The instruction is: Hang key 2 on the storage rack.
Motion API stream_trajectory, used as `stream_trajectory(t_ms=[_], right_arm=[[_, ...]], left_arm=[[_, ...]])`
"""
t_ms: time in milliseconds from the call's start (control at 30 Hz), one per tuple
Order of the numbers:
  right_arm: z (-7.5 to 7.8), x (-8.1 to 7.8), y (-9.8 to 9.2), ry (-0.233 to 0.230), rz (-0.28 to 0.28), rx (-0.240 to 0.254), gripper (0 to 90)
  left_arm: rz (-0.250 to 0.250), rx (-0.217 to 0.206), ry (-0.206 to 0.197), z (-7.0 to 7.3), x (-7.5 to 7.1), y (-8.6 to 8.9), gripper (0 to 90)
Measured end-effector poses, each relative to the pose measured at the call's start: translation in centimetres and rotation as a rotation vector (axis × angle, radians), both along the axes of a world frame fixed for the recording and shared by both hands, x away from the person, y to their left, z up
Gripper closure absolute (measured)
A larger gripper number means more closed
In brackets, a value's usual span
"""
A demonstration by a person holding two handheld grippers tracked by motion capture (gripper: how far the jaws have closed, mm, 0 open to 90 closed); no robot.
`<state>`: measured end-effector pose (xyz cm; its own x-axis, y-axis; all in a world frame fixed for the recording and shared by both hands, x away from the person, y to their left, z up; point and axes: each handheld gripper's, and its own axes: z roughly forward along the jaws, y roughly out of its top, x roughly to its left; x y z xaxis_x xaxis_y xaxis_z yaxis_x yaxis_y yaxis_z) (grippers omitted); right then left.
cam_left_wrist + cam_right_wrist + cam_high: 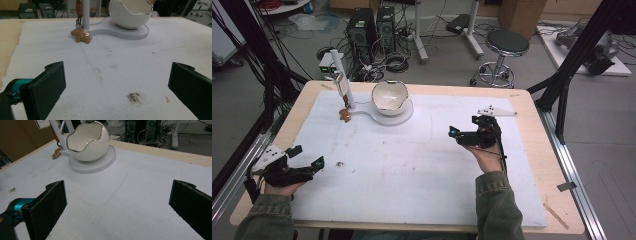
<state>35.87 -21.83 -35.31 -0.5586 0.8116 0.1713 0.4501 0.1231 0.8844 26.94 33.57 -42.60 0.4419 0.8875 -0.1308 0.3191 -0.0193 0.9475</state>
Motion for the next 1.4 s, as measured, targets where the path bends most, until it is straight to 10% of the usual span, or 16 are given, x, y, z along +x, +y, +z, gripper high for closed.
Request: stream_trajectory(t_ms=[733,1400], right_arm=[[-3.3,-5.5,-1.8,-0.058,-0.133,-0.084,0.3],[-4.7,-9.0,-4.5,-0.203,-0.272,-0.011,0.3]], left_arm=[[-0.005,-0.006,-0.002,0.1,0.0,0.0,1.7],[-0.005,-0.013,-0.005,0.1,0.0,0.0,1.7]])
